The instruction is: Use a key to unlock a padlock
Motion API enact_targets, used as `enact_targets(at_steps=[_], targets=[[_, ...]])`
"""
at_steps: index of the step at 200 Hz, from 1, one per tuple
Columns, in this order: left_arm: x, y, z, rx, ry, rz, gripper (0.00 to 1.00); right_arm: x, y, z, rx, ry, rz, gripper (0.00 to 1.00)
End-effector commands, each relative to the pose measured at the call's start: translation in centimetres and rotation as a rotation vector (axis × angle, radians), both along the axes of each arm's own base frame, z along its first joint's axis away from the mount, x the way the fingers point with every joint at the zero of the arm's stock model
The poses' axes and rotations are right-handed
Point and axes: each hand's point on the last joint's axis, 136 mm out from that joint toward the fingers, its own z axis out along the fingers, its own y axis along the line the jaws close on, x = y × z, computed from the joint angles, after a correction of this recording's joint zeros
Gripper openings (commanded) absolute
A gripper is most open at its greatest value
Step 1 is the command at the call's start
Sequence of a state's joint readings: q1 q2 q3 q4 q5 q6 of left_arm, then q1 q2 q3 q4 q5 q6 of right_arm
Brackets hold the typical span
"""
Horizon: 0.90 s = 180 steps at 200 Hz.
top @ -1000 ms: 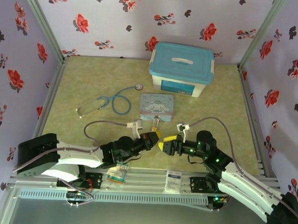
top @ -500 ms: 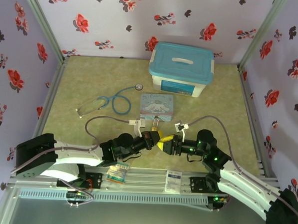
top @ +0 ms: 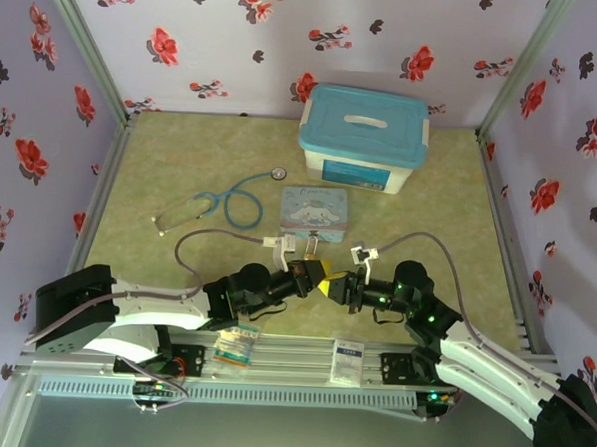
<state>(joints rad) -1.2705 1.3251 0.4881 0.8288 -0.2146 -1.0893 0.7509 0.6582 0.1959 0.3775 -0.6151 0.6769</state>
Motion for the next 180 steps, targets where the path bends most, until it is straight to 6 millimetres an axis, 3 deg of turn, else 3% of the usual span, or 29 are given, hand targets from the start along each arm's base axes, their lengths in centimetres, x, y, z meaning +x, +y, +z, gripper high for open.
enact_targets(at_steps=[1, 13, 49, 132, 180], targets=[[-0.8, -0.8, 0.7, -0.012, -0.005, -0.048, 0.09, 1.0, -0.4, 0.4, 0.010, -0.052, -0.064, 0.04], [-0.6, -0.7, 0.7, -0.010, -0.006, -0.040, 0.13, 1.1, -0.6, 0.0, -0.008, -0.048, -0.076, 0.01], [0.0, -0.1, 0.8, 0.000, -0.009, -0.019, 0.37, 1.0, -0.8, -0.6, -0.026, -0.043, -0.082, 0.00], [0.5, 1.4, 0.3, 0.001, -0.010, 0.029, 0.38, 0.8, -0.8, -1.3, -0.047, -0.031, -0.069, 0.00], [0.5, 1.0, -0.7, 0.148, -0.034, 0.013, 0.36, 0.8, -0.7, -1.8, -0.073, -0.015, -0.060, 0.00]])
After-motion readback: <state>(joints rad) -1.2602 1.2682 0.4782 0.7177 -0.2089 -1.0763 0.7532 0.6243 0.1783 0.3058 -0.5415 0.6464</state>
